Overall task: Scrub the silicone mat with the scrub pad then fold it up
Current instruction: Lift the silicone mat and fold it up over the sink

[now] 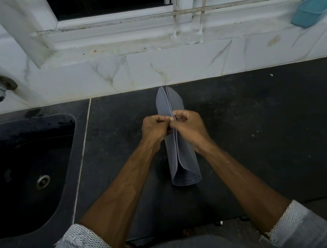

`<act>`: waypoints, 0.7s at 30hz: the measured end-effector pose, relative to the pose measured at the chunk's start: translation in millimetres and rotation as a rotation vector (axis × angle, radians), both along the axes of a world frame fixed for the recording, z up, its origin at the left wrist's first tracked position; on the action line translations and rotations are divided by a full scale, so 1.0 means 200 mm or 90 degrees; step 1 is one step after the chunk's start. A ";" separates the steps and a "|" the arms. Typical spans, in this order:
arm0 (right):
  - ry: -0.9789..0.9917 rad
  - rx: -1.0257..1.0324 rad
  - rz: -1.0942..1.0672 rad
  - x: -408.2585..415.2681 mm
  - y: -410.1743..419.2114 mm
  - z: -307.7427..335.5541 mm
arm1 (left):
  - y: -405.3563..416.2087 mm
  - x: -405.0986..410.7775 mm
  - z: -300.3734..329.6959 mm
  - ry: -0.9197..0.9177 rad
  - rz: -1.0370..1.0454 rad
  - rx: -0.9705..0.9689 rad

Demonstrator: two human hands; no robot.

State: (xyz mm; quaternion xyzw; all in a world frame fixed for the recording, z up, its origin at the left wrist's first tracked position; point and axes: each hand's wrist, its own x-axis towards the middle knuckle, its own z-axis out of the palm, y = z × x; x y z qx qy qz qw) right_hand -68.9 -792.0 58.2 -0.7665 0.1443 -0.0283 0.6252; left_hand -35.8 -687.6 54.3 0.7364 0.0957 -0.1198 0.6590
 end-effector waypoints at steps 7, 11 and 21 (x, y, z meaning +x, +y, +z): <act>-0.077 -0.070 -0.004 -0.01 -0.01 -0.03 | -0.01 0.02 0.01 0.049 -0.026 -0.017; -0.129 -0.076 -0.040 -0.01 -0.05 -0.04 | -0.01 0.04 0.01 0.056 -0.058 -0.009; -0.114 -0.143 0.025 0.05 -0.17 0.12 | 0.19 0.21 0.17 -0.454 -0.226 0.434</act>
